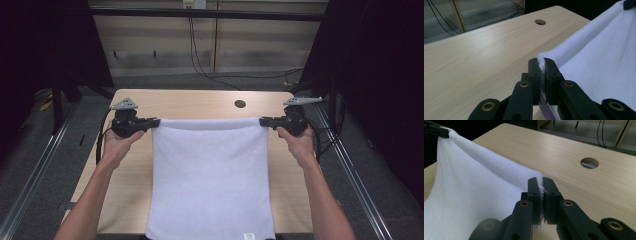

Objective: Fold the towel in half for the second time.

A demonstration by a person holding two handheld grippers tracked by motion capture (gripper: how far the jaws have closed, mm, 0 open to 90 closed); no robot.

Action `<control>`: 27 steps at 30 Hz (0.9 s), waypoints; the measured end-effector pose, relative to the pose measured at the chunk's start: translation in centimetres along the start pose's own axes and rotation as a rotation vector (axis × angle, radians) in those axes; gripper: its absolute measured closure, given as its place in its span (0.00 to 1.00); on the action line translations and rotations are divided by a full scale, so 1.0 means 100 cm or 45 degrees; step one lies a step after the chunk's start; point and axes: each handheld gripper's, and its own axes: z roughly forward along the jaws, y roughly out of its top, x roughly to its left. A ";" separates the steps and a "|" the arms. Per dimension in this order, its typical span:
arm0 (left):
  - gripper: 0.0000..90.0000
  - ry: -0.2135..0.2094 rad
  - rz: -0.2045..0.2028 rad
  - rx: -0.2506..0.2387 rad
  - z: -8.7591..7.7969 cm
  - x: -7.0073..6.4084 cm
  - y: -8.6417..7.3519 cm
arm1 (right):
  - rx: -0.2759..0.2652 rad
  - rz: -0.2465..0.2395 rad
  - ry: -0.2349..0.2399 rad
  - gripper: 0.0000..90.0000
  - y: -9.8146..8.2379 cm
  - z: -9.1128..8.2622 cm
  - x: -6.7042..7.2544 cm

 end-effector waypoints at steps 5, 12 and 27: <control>0.95 0.012 -0.005 -0.041 -0.005 0.004 0.022 | -0.039 -0.018 -0.032 0.95 0.022 -0.005 -0.002; 0.95 0.019 0.012 -0.065 -0.007 0.002 0.027 | -0.085 -0.046 -0.043 0.95 0.041 -0.012 0.001; 0.94 -0.052 0.069 -0.058 -0.019 -0.027 -0.011 | -0.036 -0.042 0.063 0.95 -0.024 -0.021 0.011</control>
